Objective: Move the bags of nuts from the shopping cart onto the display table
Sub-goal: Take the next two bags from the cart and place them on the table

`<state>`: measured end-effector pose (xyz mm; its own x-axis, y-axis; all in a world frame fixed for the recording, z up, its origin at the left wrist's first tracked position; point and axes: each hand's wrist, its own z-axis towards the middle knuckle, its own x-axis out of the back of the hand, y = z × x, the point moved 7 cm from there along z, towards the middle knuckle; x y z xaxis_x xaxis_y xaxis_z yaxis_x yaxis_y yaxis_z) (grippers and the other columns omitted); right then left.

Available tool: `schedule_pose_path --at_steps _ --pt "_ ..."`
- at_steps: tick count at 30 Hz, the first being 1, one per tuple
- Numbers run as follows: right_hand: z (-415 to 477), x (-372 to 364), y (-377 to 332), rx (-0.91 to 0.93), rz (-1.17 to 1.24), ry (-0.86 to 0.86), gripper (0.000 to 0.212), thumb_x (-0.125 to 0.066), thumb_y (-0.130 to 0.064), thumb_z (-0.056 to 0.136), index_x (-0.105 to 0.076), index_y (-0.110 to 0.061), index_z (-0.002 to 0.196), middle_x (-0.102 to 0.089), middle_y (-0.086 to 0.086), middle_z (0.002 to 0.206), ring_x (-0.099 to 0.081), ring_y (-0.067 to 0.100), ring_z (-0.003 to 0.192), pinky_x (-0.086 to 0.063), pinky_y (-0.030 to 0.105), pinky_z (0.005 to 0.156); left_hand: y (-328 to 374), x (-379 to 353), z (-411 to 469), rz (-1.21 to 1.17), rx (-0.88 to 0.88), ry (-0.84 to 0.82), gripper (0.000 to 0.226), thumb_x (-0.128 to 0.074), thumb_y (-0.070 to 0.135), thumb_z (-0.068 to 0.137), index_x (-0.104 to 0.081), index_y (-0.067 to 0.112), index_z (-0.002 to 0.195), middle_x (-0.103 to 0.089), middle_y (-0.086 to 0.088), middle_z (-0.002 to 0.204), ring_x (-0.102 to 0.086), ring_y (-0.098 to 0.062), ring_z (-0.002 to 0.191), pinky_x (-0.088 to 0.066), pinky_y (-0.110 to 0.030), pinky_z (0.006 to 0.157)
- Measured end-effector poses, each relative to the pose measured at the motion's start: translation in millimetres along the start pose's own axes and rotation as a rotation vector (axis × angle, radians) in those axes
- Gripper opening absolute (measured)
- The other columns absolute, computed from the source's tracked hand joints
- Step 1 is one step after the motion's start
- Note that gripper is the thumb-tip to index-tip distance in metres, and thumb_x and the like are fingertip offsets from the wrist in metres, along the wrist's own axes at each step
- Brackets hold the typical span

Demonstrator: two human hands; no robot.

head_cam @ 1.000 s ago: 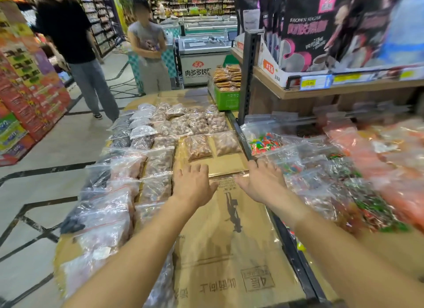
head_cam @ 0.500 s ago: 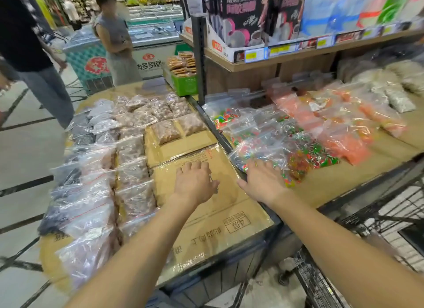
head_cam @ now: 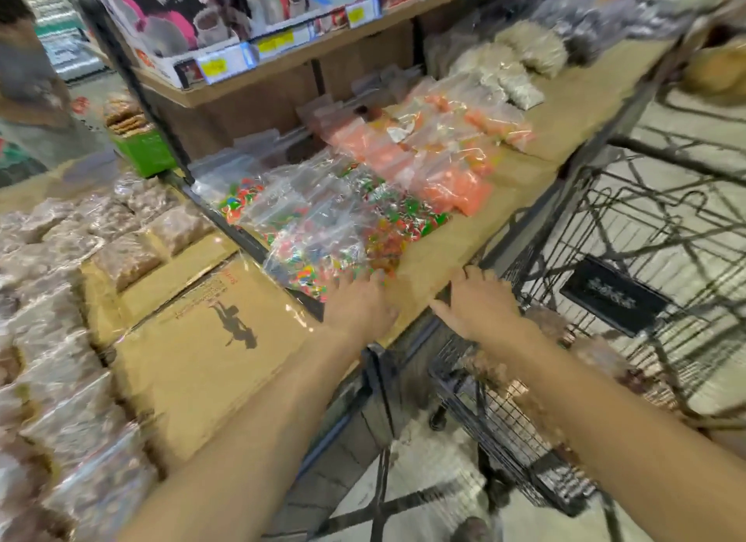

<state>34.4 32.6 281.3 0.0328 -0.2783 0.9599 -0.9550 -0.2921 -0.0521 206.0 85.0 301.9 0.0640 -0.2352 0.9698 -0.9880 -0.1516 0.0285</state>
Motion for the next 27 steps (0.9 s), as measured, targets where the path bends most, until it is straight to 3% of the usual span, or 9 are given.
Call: schedule_pose_path --at_steps 5,12,17,22,25,27 --pt "-0.9 -16.3 94.6 -0.134 0.069 -0.016 0.081 -0.039 -0.064 0.107 -0.023 -0.009 0.165 -0.036 0.02 0.165 -0.037 0.042 0.15 -0.035 0.058 0.121 91.1 -18.9 34.9 0.01 -0.113 -0.045 0.068 -0.05 0.057 0.103 -0.044 0.013 0.155 -0.05 -0.013 0.157 -0.04 -0.036 0.149 -0.029 -0.051 0.122" --pt "-19.7 -46.9 187.2 -0.294 0.172 -0.046 0.077 -0.047 -0.064 0.104 -0.036 -0.012 0.16 -0.042 0.017 0.163 -0.042 0.039 0.15 -0.037 0.06 0.122 195.1 -45.2 62.8 0.044 -0.282 -0.107 0.07 -0.047 0.055 0.106 -0.036 0.013 0.16 -0.042 -0.011 0.164 -0.037 -0.037 0.152 -0.033 -0.054 0.122" --pt "-28.3 -71.5 225.8 -0.362 0.228 -0.091 0.082 -0.047 -0.06 0.105 -0.024 -0.012 0.167 -0.031 0.015 0.171 -0.028 0.038 0.158 -0.018 0.059 0.128 238.5 -75.8 77.1 0.058 -0.353 -0.151 0.067 -0.049 0.055 0.105 -0.041 0.013 0.157 -0.045 -0.01 0.162 -0.038 -0.036 0.151 -0.032 -0.053 0.123" --pt "-20.9 -103.3 252.1 -0.431 0.298 -0.126 0.084 -0.048 -0.06 0.105 -0.02 -0.013 0.168 -0.017 0.019 0.175 -0.013 0.04 0.163 -0.009 0.062 0.13 263.6 -106.9 97.4 0.073 -0.41 -0.221 0.061 -0.047 0.053 0.105 -0.046 0.013 0.152 -0.051 -0.01 0.157 -0.043 -0.034 0.147 -0.034 -0.053 0.121" --pt "-10.4 -117.8 262.8 -0.455 0.302 -0.139 0.084 -0.048 -0.059 0.106 -0.015 -0.014 0.169 -0.011 0.018 0.177 -0.012 0.042 0.163 -0.012 0.066 0.129 274.6 -125.4 116.3 0.093 -0.444 -0.249 0.059 -0.049 0.05 0.104 -0.046 0.015 0.152 -0.053 -0.009 0.154 -0.044 -0.034 0.145 -0.036 -0.053 0.12" --pt "-1.3 -127.0 269.2 -0.491 0.323 -0.159 0.08 -0.05 -0.058 0.106 -0.023 -0.012 0.166 -0.021 0.019 0.174 -0.022 0.043 0.159 -0.02 0.065 0.127 283.4 -135.4 129.6 0.114 -0.47 -0.285 0.061 -0.05 0.05 0.105 -0.045 0.014 0.153 -0.051 -0.01 0.156 -0.043 -0.035 0.146 -0.035 -0.052 0.12"
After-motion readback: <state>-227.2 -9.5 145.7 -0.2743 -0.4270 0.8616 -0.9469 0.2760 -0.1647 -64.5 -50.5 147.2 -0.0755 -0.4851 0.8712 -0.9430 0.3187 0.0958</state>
